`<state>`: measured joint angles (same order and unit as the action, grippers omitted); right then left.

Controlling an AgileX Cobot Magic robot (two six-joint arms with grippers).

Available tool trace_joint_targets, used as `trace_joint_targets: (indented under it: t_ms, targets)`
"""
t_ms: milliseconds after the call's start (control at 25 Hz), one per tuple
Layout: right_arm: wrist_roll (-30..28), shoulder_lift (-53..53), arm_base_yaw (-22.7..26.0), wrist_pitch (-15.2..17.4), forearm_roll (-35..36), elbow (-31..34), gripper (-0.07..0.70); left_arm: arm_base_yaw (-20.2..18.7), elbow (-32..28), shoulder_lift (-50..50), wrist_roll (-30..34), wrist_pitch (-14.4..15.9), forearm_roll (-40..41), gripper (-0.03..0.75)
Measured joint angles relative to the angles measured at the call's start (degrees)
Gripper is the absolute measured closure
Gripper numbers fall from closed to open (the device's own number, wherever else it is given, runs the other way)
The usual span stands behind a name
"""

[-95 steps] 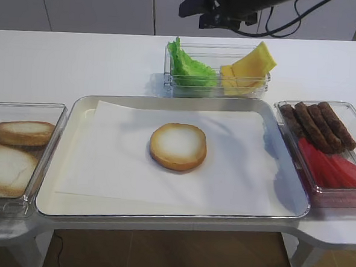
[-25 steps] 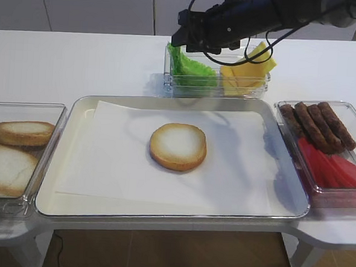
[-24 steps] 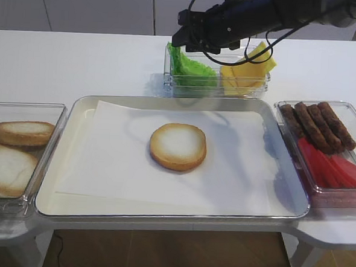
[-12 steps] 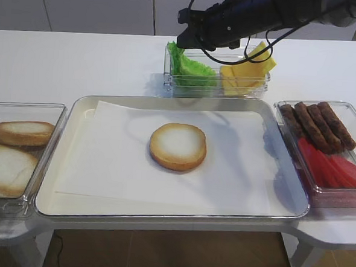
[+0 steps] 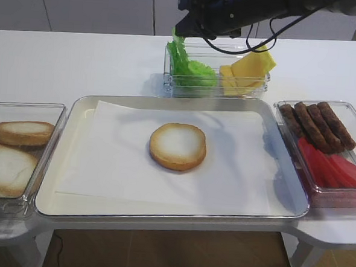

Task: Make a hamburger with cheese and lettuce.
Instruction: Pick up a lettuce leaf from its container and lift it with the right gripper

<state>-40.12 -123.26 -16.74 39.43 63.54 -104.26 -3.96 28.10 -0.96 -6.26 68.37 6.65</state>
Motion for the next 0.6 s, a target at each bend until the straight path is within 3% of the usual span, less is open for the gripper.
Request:
trace_joint_targets:
  t_ms: [320, 600]
  targets:
    - [-0.09, 2.36, 0.0, 1.4, 0.0, 0.0, 0.594, 0.0, 0.0, 0.0, 0.0, 0.0, -0.07, 0.342]
    - [1.16, 4.25, 2.42, 4.93, 0.0, 0.0, 0.594, 0.0, 0.0, 0.0, 0.0, 0.0, -0.07, 0.342]
